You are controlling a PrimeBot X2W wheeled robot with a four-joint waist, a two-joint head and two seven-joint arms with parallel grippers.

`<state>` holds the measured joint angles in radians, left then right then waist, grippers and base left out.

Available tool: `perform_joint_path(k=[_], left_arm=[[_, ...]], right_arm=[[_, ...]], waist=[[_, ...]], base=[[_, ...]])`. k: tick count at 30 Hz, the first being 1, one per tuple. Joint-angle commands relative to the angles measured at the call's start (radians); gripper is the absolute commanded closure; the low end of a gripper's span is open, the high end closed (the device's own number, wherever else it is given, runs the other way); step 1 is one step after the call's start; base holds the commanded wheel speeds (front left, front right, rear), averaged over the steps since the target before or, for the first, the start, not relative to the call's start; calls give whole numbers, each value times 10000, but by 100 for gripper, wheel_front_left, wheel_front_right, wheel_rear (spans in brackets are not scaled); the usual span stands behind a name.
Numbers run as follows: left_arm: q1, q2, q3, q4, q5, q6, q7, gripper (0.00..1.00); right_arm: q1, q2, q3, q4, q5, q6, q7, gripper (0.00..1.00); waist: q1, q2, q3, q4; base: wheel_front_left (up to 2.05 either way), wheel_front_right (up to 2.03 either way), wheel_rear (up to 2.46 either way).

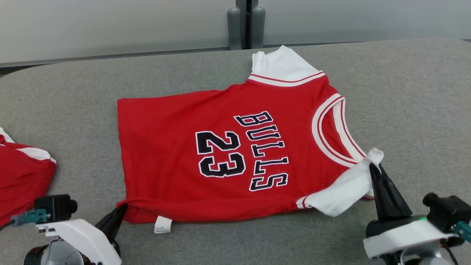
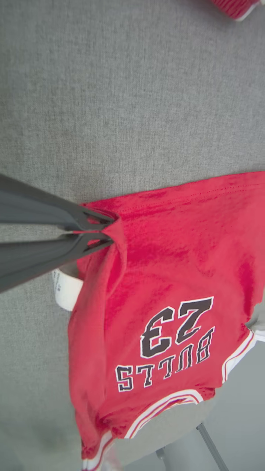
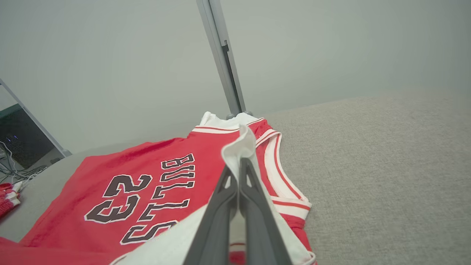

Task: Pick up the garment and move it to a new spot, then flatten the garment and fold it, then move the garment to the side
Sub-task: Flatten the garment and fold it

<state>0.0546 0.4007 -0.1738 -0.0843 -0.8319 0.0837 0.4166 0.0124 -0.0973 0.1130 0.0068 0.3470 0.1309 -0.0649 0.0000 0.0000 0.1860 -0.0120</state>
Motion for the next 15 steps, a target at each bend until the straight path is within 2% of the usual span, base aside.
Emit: perform_joint_path(k=[1,8,15], left_arm=[[-296,34,75,92,-130,-87,83,100],[-1380,-156,226,553,-864,-458,435,100],[-2229,-386,402,1024,-1129,-593,189,100]], right_arm=[[-343,-86,20,187,57,-3,-136,100],[-2115,-211,27,1550,121,-3,-655,100],[-3443,-90,15,2637,133,-3,-1035,100]], waist=[[0,0,167,69],[0,0,705,193],[0,0,1138,252]], base=[[0,0,0],[0,0,0],[0,0,0]])
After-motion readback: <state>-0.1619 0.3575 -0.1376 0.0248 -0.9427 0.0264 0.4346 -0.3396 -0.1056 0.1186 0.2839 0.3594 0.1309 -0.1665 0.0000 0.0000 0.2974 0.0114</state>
